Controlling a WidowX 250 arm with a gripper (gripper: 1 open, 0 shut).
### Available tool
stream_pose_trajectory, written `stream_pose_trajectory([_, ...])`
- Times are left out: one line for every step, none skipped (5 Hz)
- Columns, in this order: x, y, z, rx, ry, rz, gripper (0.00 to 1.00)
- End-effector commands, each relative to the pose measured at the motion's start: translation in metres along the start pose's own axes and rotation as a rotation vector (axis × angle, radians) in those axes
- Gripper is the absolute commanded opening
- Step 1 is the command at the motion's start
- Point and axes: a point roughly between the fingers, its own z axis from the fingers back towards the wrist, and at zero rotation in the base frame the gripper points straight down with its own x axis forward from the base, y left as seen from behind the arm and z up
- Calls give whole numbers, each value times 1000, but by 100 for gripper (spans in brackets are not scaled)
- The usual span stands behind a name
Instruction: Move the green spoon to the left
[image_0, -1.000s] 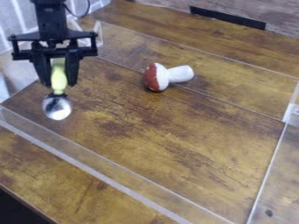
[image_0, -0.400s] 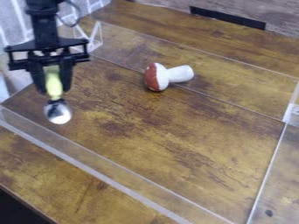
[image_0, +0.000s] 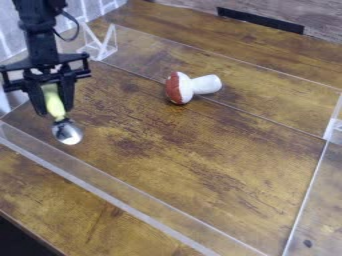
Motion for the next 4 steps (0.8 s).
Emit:
stream_pose_trajectory([14, -7, 12, -47, -41, 75, 0])
stream_pose_trajectory([30, -11, 10, -49, -36, 69, 0])
stream_pose_trajectory([29, -16, 17, -40, -42, 22, 100])
stream_pose_trajectory([30, -22, 27, -42, -49, -30, 100])
